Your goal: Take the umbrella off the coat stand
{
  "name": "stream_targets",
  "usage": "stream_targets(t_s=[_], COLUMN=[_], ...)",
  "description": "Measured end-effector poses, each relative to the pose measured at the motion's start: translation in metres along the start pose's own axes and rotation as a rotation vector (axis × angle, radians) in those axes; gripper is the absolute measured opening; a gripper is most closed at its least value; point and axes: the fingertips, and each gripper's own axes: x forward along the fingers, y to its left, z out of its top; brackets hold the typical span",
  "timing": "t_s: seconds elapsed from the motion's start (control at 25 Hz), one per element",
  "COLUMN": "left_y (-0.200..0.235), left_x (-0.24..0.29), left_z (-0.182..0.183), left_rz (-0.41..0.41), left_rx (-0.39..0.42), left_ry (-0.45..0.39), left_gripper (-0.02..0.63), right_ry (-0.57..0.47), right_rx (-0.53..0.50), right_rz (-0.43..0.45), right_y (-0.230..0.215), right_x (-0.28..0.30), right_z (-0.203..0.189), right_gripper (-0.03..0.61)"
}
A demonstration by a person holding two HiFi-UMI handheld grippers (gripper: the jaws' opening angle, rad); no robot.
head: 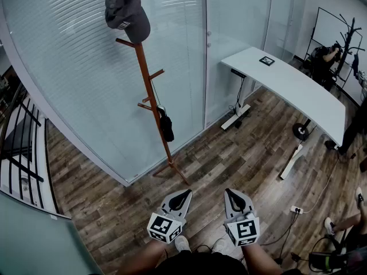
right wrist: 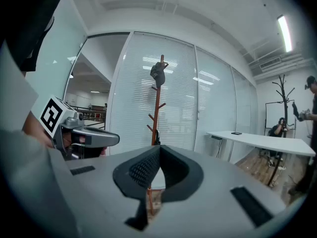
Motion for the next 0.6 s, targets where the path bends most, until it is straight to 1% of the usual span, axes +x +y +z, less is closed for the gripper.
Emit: stream_targets(t_s=[0.2,0.32,0.6], left_y=[-0.007,-0.008,-0.011], left_x=[0.002,0.001,0.003], left_z=[-0.003,-0.006,-0.006], left_rz=[0.017,0.021,0.025], left_rx=[0.007,0.007,0.004], left_ry=[0.002,0.009,0.004], left_gripper=[0.014,0.014,0.014], right_ry=[-0.009,-0.026,-0.035], right_rx=[0.004,0.015,0.037], right_rz=[0.008,-0.006,-0.007], right_y=[-0.008,-0.013,-0.017], right_x=[-0.002,-0.001,-0.006], right_z=[-0.006,-0.012,-0.002], right_gripper=[0.005,0.005,0.006])
